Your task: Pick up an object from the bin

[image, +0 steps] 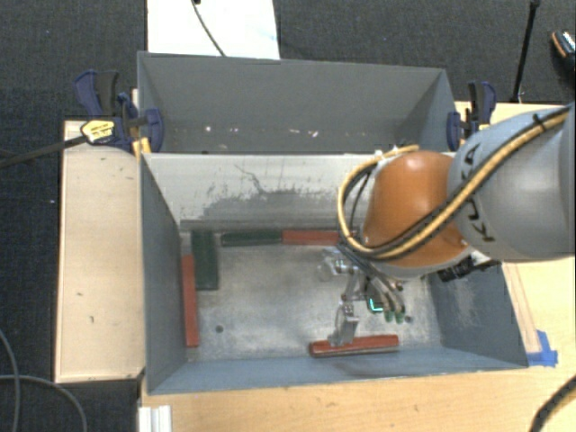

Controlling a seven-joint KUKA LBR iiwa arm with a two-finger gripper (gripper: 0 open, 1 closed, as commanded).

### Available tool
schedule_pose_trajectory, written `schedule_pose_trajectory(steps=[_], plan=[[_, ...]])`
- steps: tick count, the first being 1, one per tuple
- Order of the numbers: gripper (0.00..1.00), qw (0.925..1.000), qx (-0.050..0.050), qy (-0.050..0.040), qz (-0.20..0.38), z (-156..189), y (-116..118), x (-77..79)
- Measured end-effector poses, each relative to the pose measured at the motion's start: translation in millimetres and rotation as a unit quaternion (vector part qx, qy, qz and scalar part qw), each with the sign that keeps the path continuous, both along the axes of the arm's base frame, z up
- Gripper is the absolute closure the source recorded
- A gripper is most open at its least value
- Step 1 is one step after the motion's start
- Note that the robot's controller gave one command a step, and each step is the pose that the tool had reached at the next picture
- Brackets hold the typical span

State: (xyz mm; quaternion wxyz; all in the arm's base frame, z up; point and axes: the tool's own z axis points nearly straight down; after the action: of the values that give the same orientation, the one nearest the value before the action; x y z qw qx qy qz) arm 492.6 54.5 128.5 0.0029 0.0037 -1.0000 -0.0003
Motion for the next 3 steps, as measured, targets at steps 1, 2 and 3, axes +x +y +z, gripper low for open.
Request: schedule_pose_trajectory(steps=[1,2,3], plan=[[0.00,0.9991,0.000,-0.0071,-0.042,-59,-56,-13.2],[0.00,0.9999,-0.001,-0.0056,0.012,-27,-103,-13.4],[0.00,0.9961,0.001,-0.0049,0.088,-22,-41,-15.4]])
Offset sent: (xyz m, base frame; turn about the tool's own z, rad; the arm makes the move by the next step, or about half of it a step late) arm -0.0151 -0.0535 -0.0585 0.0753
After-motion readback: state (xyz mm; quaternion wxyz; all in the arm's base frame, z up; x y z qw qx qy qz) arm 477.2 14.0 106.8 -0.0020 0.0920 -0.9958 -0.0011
